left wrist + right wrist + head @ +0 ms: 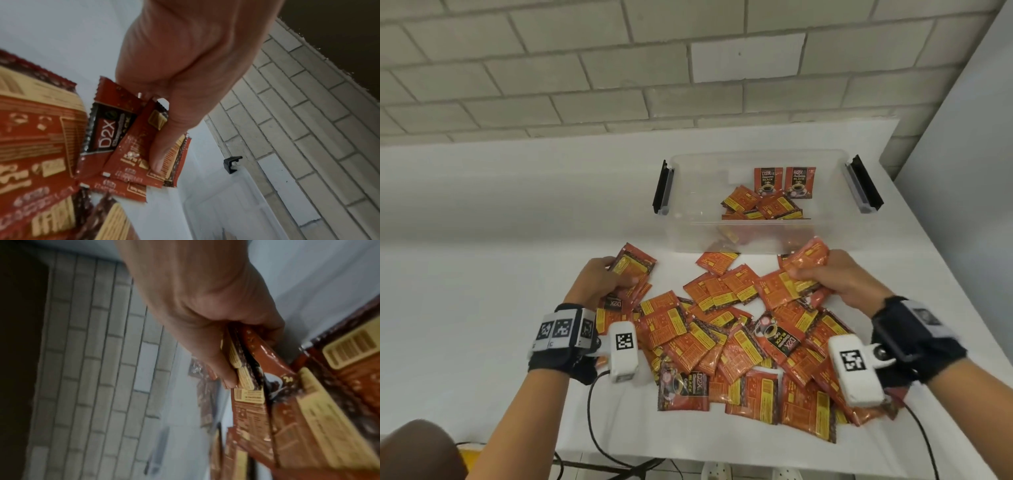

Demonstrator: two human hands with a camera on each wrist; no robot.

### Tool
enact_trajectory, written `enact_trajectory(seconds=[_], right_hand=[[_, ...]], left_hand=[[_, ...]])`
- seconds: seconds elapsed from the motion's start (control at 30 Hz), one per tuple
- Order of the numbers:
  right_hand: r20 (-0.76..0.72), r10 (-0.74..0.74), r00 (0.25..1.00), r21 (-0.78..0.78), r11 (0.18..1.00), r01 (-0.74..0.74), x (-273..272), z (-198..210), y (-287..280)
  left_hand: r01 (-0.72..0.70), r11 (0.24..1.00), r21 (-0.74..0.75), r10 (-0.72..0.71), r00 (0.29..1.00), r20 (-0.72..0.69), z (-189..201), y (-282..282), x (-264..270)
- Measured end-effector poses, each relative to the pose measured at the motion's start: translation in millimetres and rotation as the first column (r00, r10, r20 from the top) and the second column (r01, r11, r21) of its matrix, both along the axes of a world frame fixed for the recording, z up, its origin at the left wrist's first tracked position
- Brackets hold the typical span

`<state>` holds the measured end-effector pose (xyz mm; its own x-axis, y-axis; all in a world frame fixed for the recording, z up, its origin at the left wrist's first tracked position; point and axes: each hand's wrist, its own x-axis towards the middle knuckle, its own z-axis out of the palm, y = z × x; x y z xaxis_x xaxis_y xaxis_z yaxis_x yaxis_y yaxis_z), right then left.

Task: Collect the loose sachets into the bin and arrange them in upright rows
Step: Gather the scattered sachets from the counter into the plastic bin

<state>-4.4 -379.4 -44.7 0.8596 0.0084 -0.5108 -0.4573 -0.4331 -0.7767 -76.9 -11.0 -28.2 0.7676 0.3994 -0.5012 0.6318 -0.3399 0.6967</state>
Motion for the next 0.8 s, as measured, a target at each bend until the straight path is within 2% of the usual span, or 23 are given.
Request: enact_trajectory(seconds=[0.07,0.13,0.2,0.3,0.43,0.5,0.67,0.8], right_hand=[[0.069,0.025,0.997,-0.152,0.988,-0.015,5,-17,9],[0.116,0.058,0.992,-0.271,0.962,-0.025,10,-29,12],[0.104,0.102,0.989,-0.372,0.926,-0.056,22,-46,5],[0.096,0.064,0.993,-0.312,0.95,-0.031,23,-41,7],[0.114,-0.045,0.992,-0.178,0.982,0.065,8,-13,10],[0.171,-0.089,0.981,-0.112,0.988,0.109,2,-3,5],[0.249,-0.152,0.956,0.059,0.988,0.142,-12,27,-21],[0.22,-0.129,0.967,0.184,0.979,0.089,-31,57,-36]], left_hand=[[-0.011,0.998,0.062,0.01,1.0,0.012,-10,4,2],[0.016,0.98,0.197,-0.015,1.0,-0.006,-21,8,3],[0.032,0.945,0.326,-0.025,0.999,-0.024,-19,1,-1],[0.05,0.932,0.36,-0.052,0.999,-0.005,-14,-8,-1],[0.066,0.976,0.209,-0.073,0.997,0.026,-12,-7,4],[0.058,0.986,0.158,-0.064,0.997,0.031,-12,-5,5],[0.016,0.999,0.031,-0.017,0.999,0.044,1,5,8],[-0.001,0.974,-0.225,0.032,0.99,0.135,31,15,-5]])
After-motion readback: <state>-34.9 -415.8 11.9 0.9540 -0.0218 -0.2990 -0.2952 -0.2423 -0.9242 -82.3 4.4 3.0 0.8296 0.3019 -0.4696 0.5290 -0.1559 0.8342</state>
